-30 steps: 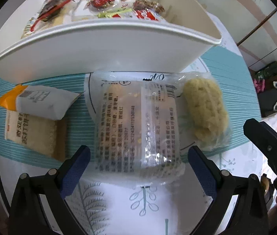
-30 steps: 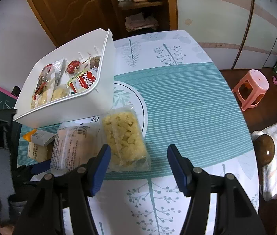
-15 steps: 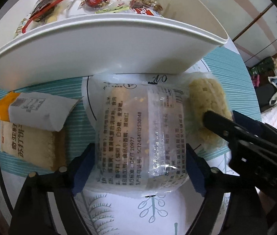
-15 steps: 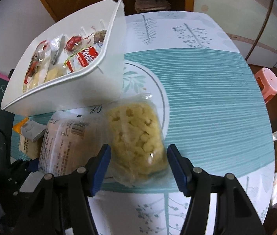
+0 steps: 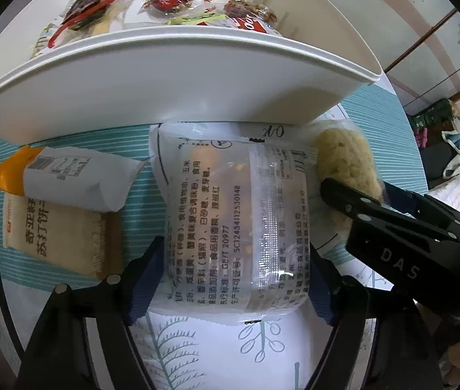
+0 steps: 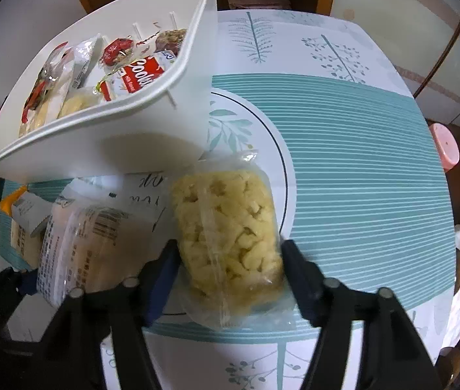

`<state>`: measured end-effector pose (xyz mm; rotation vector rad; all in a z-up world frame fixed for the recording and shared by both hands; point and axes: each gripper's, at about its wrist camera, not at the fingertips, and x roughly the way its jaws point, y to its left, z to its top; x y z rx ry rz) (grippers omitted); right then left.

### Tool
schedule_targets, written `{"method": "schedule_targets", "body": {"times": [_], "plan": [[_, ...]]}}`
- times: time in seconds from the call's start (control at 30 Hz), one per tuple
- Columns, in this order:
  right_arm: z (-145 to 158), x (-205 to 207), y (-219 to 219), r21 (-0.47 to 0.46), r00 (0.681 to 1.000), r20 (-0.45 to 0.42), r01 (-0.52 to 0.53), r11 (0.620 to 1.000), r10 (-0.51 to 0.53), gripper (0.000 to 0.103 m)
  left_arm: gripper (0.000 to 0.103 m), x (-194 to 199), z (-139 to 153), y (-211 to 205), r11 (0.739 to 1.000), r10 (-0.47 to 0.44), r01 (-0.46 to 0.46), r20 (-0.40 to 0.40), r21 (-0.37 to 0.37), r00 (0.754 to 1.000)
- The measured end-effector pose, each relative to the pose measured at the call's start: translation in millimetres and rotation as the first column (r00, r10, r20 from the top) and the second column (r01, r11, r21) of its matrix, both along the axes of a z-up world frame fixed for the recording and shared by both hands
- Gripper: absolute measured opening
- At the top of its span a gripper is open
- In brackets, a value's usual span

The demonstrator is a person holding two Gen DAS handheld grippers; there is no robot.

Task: Organize snacks
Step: 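Grasp the yellow puff bag with the right tool while the left tool grasps the clear bread bag, then lift both bags over the white tray and open both tools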

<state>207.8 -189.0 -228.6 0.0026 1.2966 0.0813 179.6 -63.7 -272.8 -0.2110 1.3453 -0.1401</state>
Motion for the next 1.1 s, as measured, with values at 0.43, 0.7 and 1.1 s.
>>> {"method": "schedule_targets", "body": {"times": [0.43, 0.7, 1.1], "plan": [[37, -43, -12, 0.074, 0.996, 0.052, 0.075, 0.994, -0.079, 0.057, 0.076, -33, 52, 0, 0.998, -0.045, 0.042, 0.085, 0.038, 0.995], [79, -72, -9, 0.124, 0.991, 0.095, 0.078, 0.989, -0.090, 0.057, 0.076, -58, 112, 21, 0.999, -0.025, 0.017, 0.181, 0.046, 0.983], [151, -77, 26, 0.178, 0.975, 0.218, -0.010, 0.984, -0.029, 0.057, 0.076, -60, 202, 55, 0.998, 0.013, -0.035, 0.333, 0.059, 0.943]]}}
